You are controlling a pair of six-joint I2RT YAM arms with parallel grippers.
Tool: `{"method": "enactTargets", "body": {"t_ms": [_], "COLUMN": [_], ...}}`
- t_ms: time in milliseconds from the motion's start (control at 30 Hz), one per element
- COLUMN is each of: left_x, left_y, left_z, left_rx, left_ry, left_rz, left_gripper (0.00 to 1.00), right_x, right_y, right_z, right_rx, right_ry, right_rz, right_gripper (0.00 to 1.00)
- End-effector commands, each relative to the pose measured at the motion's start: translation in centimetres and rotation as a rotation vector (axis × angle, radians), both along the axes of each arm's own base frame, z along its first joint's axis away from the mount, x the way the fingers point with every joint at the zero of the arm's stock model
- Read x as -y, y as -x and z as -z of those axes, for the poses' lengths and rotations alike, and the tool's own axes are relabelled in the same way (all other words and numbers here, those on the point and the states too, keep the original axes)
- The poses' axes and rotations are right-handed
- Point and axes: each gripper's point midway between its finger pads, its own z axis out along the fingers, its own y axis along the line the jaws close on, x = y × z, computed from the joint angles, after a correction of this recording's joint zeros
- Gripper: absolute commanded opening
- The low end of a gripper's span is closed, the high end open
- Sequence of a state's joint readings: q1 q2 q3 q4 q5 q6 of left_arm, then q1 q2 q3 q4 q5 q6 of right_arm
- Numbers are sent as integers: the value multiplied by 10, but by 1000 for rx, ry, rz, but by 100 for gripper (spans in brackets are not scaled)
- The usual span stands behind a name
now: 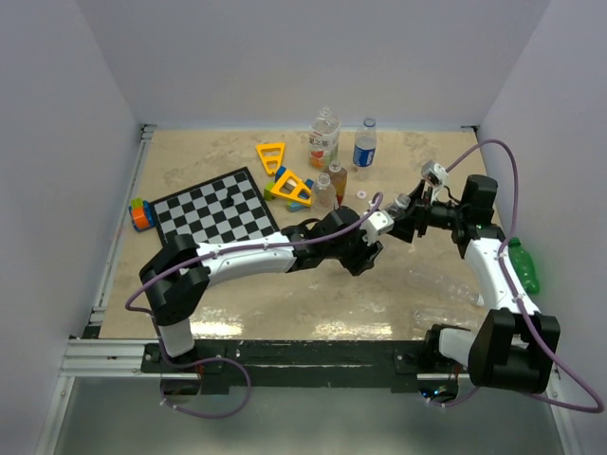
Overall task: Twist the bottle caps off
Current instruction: Place the plastic bottle at the corner of the board.
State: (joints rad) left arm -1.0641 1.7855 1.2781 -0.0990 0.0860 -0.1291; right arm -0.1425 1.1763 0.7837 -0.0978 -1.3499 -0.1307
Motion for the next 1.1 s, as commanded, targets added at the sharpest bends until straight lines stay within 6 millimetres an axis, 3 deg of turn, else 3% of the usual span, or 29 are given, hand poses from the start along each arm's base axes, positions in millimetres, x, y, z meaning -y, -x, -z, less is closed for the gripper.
{"method": "enactTargets", "body": {"t_ms": [0,67,100,267,333,533,700,733,767,833,900,1067], "left_x": [10,8,7,-6,-14,-58,-101,-111,-120,-140,-166,-200], "left_y": [-4,-6,-7,-7,-2,27,46,46,42,31,7,-16], "left_z": [-38,-41,-41,-46,-46,-51,-67,-72,-74,-78,-79,-56], "left_rx": [79,86,87,69,60,49,114,132,179,233,261,318], "left_ry": [81,84,83,84,79,20,1,6,-10,-11,10,-61], "left_rz": [20,10,4,-26,-18,36,59,40,31,-15,-106,-241], "left_gripper": [24,26,31,74,83,87,88,93,99,100,100,100], "right_x": [-1,-2,-3,-1,3,33,96,110,120,140,153,165], "right_y": [-3,0,1,0,-5,-32,-83,-97,-108,-128,-147,-191], "right_z": [-14,-17,-18,-27,-30,-36,-27,-30,-34,-43,-62,-59], "right_rx": [52,60,67,114,131,184,188,209,236,290,373,388], "right_ry": [3,-3,-4,13,30,150,304,337,359,385,368,353], "right_rz": [-32,-47,-53,-33,-5,75,309,388,458,599,689,799], "right_gripper": [47,28,24,17,16,14,12,12,13,14,15,15]}}
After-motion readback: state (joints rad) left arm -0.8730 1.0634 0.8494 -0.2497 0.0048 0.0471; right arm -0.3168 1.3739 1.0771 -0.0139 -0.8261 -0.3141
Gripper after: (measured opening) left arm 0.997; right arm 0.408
